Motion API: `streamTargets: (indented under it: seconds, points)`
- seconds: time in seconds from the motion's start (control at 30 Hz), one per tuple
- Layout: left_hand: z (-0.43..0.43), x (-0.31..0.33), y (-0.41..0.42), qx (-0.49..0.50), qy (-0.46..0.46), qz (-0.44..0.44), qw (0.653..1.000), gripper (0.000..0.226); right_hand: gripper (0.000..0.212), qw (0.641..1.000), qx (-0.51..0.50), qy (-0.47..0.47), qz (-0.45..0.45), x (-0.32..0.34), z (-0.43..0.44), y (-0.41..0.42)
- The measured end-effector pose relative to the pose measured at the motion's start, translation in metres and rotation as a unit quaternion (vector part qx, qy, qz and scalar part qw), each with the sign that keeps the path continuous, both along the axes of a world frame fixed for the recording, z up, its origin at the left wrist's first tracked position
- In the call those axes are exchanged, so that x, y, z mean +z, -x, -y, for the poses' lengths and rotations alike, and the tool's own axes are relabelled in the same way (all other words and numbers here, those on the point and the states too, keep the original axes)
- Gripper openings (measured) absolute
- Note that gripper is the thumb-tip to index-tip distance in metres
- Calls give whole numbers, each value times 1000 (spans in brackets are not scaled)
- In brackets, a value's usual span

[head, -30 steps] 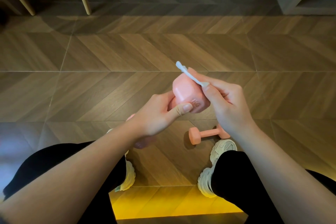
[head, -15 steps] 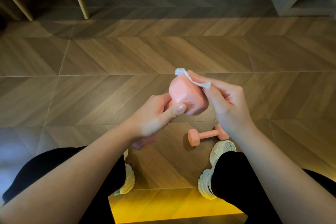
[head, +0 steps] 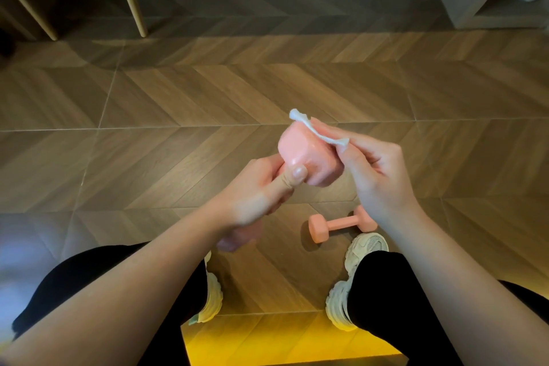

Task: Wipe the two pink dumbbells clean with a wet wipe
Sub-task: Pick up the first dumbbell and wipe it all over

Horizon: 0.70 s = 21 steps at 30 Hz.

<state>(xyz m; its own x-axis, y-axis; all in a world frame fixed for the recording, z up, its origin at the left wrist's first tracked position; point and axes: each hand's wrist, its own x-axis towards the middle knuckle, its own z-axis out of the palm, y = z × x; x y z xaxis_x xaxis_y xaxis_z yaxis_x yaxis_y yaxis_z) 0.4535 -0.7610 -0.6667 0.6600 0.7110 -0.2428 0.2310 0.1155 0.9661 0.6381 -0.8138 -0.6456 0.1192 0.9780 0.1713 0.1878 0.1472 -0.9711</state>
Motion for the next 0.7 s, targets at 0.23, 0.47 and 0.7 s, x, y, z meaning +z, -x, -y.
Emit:
streamTargets:
  seconds: [0.23, 0.47, 0.7]
  points:
    - [3, 6, 0, -34, -58, -71, 995, 65, 31, 1000, 30, -9, -2, 1, 3, 7]
    - [3, -1, -3, 45, 43, -19, 998, 85, 30, 999, 35, -36, 9, 0, 3, 4]
    - [5, -1, 0, 10, 3, -14, 1000, 96, 32, 999, 0, 43, -8, -1, -3, -2]
